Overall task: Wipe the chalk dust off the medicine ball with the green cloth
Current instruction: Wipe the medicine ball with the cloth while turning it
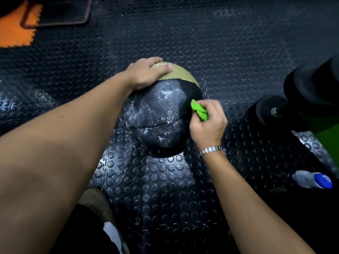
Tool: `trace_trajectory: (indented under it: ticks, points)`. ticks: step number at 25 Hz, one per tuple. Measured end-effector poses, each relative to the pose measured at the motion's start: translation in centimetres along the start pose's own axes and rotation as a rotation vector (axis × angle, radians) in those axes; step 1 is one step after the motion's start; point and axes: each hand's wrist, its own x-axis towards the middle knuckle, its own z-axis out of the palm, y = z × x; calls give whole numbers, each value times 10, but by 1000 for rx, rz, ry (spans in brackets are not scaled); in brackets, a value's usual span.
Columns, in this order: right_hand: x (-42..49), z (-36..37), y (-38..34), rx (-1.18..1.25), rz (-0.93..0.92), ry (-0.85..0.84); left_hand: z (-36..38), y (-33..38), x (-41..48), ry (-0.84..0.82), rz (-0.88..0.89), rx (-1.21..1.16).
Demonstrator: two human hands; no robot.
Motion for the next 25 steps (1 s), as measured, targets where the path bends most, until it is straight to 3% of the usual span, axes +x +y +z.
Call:
trace_trajectory:
  ticks: [4, 8, 12, 16, 20, 25]
  points:
    - [-14, -1, -10, 11, -130, -112, 0, 1, -2, -2, 2, 12]
    - [3, -1, -3, 35, 28, -24, 2, 4, -1, 8, 1, 37]
    - [-9, -6, -10, 35, -107, -156, 2, 4, -1, 5, -13, 39]
    - [27, 5, -14, 24, 10, -82, 4, 1, -2, 25, 4, 43]
    - [19, 2, -21, -27, -218, -251, 3, 2, -4, 24, 3, 48]
    - [52, 13, -23, -79, -118, -185, 8, 10, -1, 31, -10, 68]
